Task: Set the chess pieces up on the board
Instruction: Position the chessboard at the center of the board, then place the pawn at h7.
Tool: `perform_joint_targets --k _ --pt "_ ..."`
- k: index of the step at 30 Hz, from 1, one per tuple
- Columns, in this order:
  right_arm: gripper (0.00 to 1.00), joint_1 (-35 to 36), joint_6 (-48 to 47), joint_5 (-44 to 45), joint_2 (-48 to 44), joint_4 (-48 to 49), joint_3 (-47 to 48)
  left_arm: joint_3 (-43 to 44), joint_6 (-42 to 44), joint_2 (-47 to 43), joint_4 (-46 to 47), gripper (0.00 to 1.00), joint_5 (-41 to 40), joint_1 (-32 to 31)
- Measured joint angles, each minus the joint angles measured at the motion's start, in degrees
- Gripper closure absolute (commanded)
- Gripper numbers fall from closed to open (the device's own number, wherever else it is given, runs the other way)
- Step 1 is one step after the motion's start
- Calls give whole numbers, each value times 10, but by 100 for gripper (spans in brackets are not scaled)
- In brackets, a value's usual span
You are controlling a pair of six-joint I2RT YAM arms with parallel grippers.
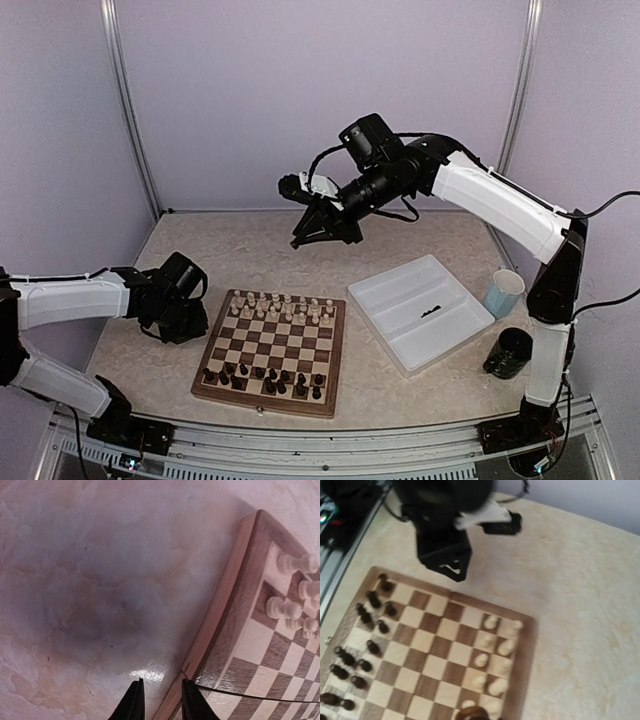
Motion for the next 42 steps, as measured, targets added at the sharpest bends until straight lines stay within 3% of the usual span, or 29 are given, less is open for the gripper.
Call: perform_joint_targets --k 14,24,27,30,36,42 --pt "95 54 -38 54 11 -43 2 -59 -1 23 8 92 87 -10" --pt "97 148 -70 140 20 -47 -29 -61 8 38 61 94 144 -104" --pt "97 175 -80 164 37 -51 -23 -61 10 37 62 87 148 -114" --pt "98 196 -87 181 71 -56 -1 -59 17 17 46 64 138 -107" --pt "99 231 -92 215 130 -59 14 -23 30 -116 10 54 93 -26" --pt "100 254 -92 250 199 -73 84 16 45 -238 57 51 45 18"
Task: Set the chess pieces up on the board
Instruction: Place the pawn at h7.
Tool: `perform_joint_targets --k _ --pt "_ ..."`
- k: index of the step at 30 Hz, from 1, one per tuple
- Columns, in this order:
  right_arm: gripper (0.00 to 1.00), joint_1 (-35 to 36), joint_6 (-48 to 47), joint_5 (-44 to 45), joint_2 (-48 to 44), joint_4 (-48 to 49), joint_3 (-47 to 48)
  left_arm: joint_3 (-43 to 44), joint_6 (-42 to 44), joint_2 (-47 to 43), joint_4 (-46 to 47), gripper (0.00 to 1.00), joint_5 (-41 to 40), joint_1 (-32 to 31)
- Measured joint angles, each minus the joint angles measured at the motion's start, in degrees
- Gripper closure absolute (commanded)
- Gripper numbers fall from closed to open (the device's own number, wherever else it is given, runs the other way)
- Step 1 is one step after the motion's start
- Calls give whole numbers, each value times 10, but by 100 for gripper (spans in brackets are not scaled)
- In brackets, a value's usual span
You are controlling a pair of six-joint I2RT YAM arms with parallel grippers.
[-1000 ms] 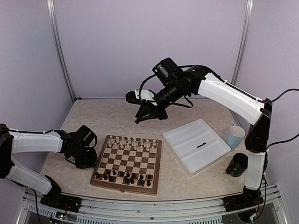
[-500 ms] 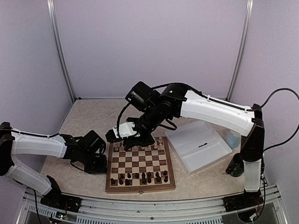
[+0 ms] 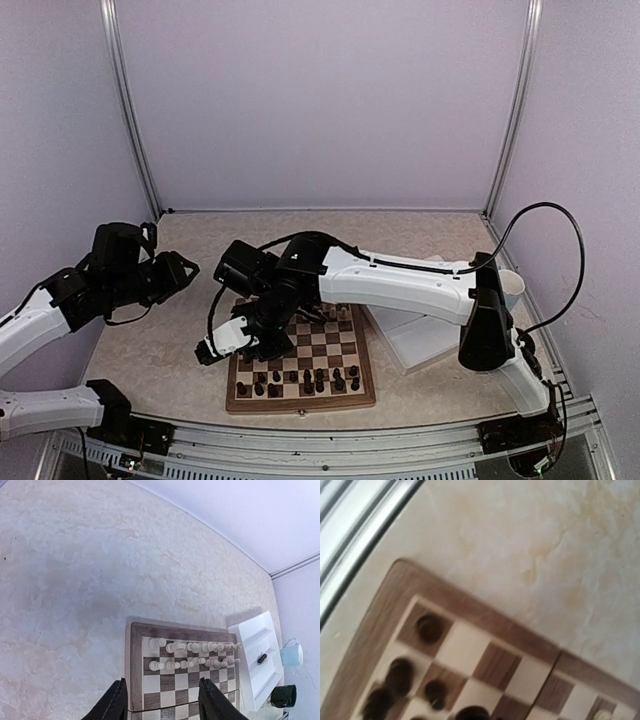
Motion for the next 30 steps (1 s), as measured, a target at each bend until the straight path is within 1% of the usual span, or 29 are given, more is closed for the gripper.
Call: perform_joint_targets --k 3,5,12,21,30 --pt "100 4 3 11 36 -4 49 1 9 -13 15 51 -8 5" --pt "100 4 5 17 48 -3 64 0 15 -8 19 51 -8 6" --pt "99 10 11 32 64 -3 74 -22 36 2 24 51 -3 6" --pt "98 21 15 35 97 -1 85 -44 40 -27 31 51 7 8" --pt "98 21 16 35 113 0 87 -50 42 -33 31 51 8 12"
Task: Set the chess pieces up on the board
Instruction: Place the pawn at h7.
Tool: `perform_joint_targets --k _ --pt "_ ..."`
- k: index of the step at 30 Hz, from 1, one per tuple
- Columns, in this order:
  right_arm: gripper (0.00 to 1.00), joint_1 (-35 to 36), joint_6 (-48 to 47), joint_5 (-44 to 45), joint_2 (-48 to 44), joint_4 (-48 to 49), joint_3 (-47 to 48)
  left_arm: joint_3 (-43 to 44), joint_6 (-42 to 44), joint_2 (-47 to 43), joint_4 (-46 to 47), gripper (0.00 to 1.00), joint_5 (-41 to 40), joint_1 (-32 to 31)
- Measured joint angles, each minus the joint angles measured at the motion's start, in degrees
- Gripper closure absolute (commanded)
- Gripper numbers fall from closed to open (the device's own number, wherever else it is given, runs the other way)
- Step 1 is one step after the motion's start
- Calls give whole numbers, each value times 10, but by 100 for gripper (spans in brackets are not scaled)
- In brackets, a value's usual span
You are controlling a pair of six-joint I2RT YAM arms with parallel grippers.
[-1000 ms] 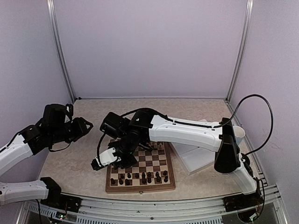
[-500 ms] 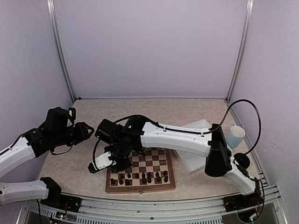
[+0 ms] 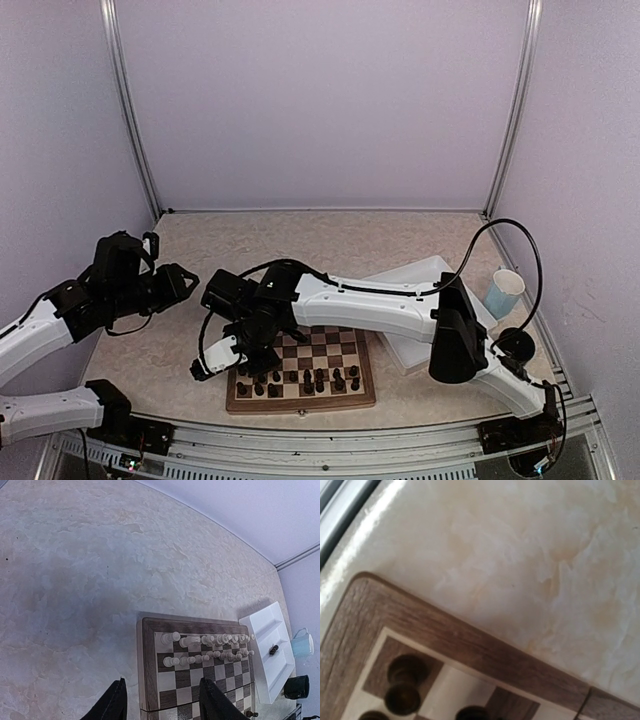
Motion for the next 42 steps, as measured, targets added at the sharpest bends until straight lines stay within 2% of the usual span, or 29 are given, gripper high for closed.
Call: perform_joint_targets --k 29,35,42 --pt "96 2 0 -2 15 -2 0 -14 2 3 8 51 14 0" --pt "81 4 0 -2 16 -4 0 -15 5 6 9 51 15 0" --pt "76 5 1 -2 16 -4 0 -17 8 14 13 51 15 0"
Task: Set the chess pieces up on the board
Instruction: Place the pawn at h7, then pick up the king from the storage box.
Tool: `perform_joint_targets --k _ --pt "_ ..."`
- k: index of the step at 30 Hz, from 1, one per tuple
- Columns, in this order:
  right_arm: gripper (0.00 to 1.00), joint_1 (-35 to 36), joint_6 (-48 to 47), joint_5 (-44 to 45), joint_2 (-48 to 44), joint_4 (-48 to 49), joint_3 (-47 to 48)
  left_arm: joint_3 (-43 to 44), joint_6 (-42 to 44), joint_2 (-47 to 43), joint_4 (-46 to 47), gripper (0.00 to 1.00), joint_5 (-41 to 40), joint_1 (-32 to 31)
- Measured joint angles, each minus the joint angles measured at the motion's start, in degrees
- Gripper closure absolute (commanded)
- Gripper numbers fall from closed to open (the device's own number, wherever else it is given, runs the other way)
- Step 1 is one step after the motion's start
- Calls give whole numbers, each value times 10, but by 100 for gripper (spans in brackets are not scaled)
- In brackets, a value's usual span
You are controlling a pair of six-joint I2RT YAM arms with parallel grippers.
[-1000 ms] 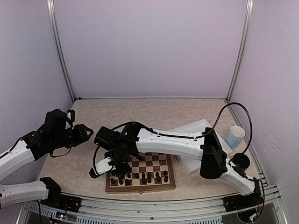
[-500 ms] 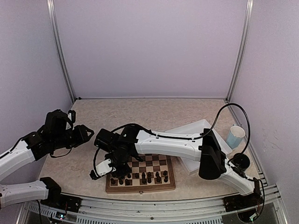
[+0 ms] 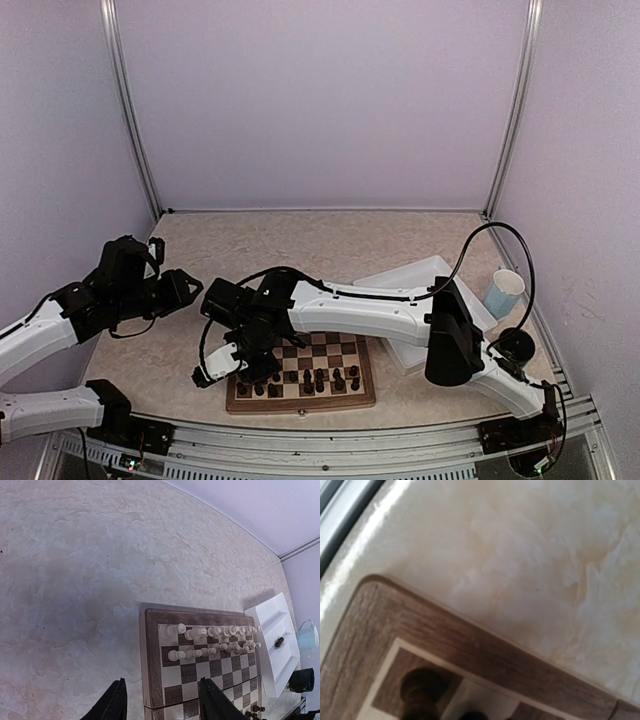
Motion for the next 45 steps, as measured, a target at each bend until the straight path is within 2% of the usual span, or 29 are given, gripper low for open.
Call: perform_joint_targets --k 8,14,20,25,29,34,37,39,42,45 --pt "71 0 -1 6 0 0 0 0 1 14 9 51 3 0" --pt "64 0 -8 14 -9 -1 -9 0 3 35 18 51 7 0" --pt "62 -4 -11 12 -67 -11 -37 39 19 78 19 50 12 0" --pt "62 -32 -11 -9 -154 -18 -67 88 45 110 30 53 32 -1" --pt "66 -114 -9 -29 -232 -21 -109 127 73 131 55 56 40 -25" --pt "68 -298 -12 -70 -310 -17 -208 217 123 195 89 56 37 -105" --pt "68 -417 -23 -90 -358 0 -322 291 157 264 104 56 27 -150" --pt "69 -469 -38 -97 -389 4 -396 346 180 325 113 55 21 -180" --pt "70 -522 -70 -99 -431 10 -487 411 211 409 115 55 12 -218" --pt "71 -567 -105 -96 -454 9 -547 463 239 483 111 49 -14 -248"
